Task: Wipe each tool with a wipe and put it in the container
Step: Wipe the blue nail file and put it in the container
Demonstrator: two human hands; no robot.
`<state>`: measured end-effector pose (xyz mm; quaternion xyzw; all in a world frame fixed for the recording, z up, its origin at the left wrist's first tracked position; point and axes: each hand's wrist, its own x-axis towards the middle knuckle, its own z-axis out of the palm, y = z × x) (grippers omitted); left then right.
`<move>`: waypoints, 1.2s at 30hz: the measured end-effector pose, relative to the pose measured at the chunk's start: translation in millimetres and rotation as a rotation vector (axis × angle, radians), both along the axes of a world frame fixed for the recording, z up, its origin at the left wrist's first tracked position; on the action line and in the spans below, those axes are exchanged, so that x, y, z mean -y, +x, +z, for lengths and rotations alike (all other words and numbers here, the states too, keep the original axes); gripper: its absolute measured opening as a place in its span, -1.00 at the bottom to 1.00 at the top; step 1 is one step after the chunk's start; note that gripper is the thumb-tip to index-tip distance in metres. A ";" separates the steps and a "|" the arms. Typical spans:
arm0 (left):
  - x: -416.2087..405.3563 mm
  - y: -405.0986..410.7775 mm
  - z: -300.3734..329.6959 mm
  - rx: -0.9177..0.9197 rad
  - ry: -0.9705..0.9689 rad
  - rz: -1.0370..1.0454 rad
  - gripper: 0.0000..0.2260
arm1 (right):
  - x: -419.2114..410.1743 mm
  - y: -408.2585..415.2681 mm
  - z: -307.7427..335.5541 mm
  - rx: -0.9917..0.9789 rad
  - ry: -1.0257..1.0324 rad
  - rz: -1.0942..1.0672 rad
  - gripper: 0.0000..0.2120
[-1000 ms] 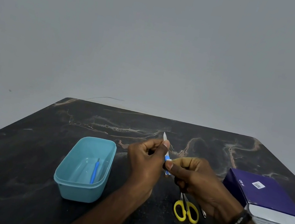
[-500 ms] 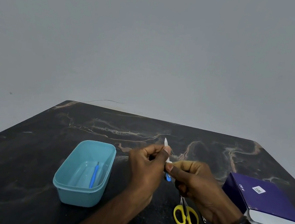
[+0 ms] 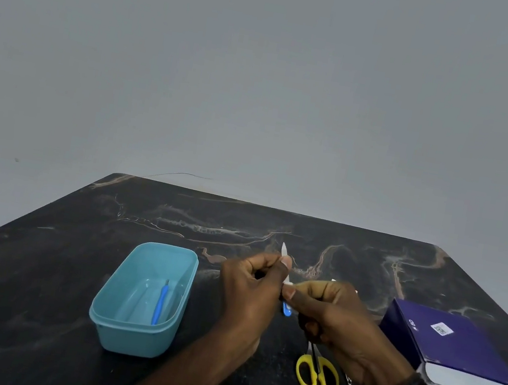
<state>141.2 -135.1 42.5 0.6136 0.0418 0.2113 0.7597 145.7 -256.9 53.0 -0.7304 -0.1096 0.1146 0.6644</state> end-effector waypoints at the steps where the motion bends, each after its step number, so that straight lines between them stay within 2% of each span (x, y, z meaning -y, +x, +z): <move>1: -1.1 0.8 1.0 -0.002 -0.016 0.012 -0.79 | 0.5 -0.5 -0.4 -0.009 -0.025 0.031 -0.76; 5: -2.5 2.1 1.7 -0.012 -0.026 0.026 -0.85 | 2.3 -0.2 -1.8 -0.024 -0.080 0.056 -0.66; 9: 0.5 2.8 -3.7 -0.006 0.006 -0.010 -0.95 | 0.8 0.0 0.2 0.013 0.004 -0.036 -0.81; 14: 0.8 2.3 -2.1 0.009 -0.006 -0.008 -0.96 | -0.5 0.2 1.3 0.007 0.037 -0.029 -0.82; 19: -2.9 3.7 0.9 0.009 -0.033 0.041 -0.81 | 2.0 -2.3 1.6 -0.044 -0.067 0.086 -0.78; 22: 0.5 1.5 -2.4 0.011 -0.004 0.023 -0.86 | 3.2 -1.1 1.6 -0.037 -0.052 0.053 -0.68; 26: 3.4 0.7 -5.0 0.021 0.035 -0.004 -0.85 | 0.6 1.1 1.5 0.002 0.030 -0.041 -0.83; 33: -2.4 1.3 1.0 0.004 -0.036 0.042 -0.86 | 2.1 -1.9 1.9 -0.039 -0.043 0.115 -0.73; 36: 0.4 -0.7 -0.1 0.005 -0.007 0.028 -0.88 | 3.3 -0.7 2.6 -0.042 -0.022 0.076 -0.74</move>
